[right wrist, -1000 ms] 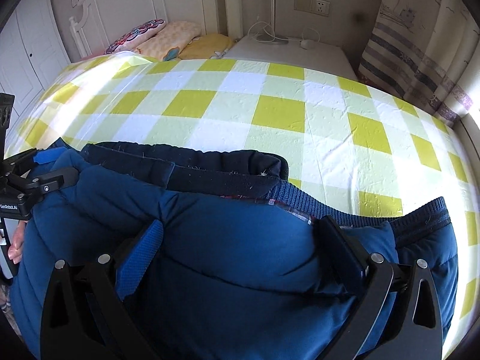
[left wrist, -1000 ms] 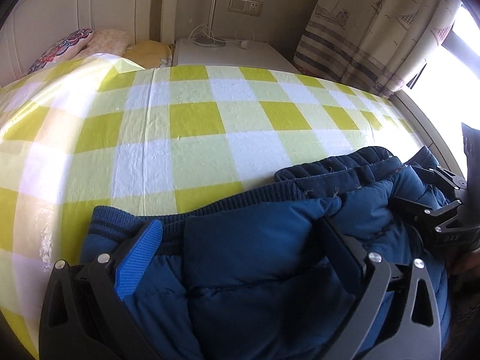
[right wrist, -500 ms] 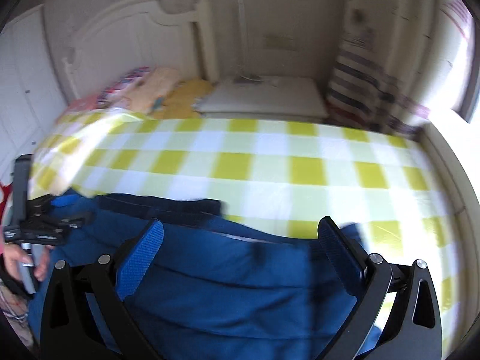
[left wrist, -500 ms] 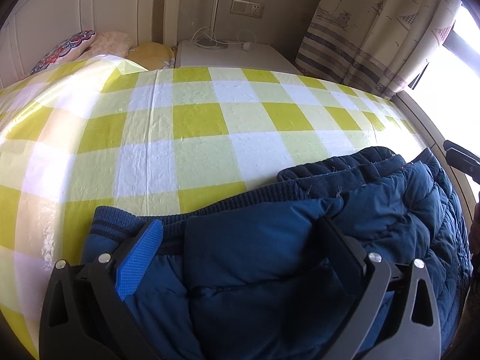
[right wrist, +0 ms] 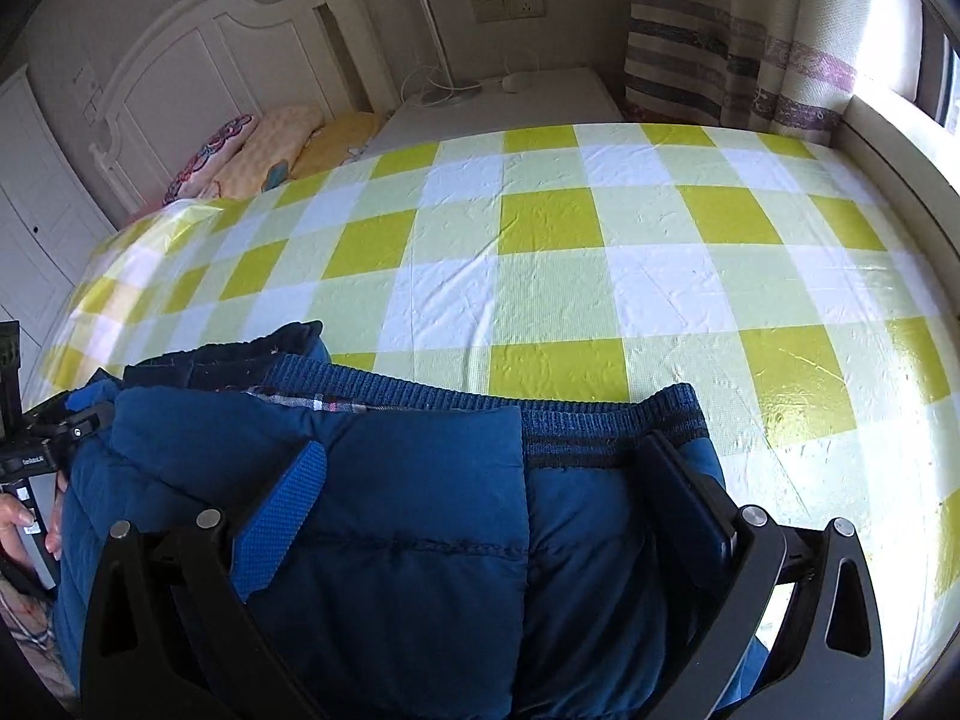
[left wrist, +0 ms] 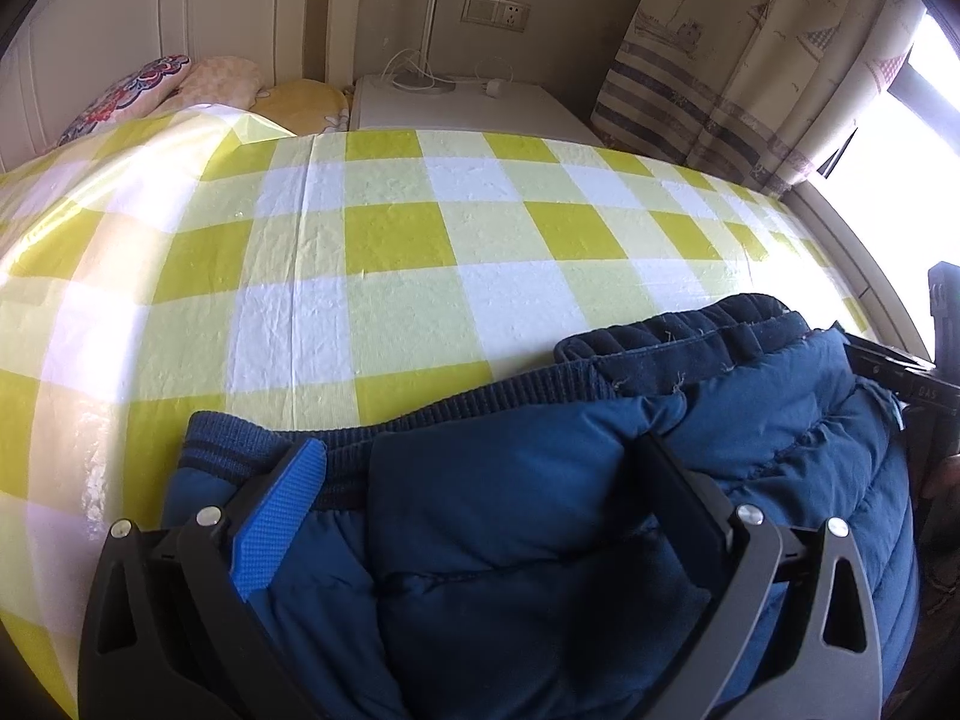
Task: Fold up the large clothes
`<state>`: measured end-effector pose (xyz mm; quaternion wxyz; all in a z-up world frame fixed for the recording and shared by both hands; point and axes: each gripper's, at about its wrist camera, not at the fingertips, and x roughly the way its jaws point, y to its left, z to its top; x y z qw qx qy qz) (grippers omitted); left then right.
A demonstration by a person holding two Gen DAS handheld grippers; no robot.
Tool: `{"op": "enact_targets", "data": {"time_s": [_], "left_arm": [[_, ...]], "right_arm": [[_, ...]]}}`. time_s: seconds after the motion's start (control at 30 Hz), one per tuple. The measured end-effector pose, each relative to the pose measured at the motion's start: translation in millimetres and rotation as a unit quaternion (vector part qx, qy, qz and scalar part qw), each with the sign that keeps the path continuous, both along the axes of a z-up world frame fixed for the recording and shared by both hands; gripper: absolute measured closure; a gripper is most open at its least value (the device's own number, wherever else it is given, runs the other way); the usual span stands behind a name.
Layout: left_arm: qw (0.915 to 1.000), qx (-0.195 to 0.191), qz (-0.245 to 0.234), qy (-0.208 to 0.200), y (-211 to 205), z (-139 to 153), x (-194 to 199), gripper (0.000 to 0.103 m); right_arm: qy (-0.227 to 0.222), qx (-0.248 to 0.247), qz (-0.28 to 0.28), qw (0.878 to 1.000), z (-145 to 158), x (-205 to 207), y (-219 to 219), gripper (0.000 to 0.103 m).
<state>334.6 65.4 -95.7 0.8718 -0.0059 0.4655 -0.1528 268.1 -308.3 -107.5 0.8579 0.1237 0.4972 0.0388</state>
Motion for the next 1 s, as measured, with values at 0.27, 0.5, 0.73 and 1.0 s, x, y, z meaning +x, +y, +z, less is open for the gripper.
{"op": "enact_targets", "data": {"time_s": [0.27,0.5,0.73,1.0], "left_arm": [[0.9904,0.078,-0.008,-0.114,-78.1,58.7,-50.2,0.002],[0.9835,0.148,-0.062,-0.084,-129.2,6.2,-36.1,0.002],[0.9843,0.143,-0.05,-0.091,-116.7,11.4,-47.6,0.002],[0.9843,0.154,0.033,-0.079,-21.4,19.7,-87.1,0.002]], "right_arm": [[-0.004,-0.004,-0.001,1.0,0.9,-2.2,-0.9,0.004],[-0.007,0.005,-0.004,1.0,0.2,-3.0,-4.3,0.004],[-0.01,0.012,-0.006,1.0,0.5,-4.1,-5.4,0.004],[-0.011,0.013,-0.006,1.0,0.7,-3.5,-5.7,0.004]]}}
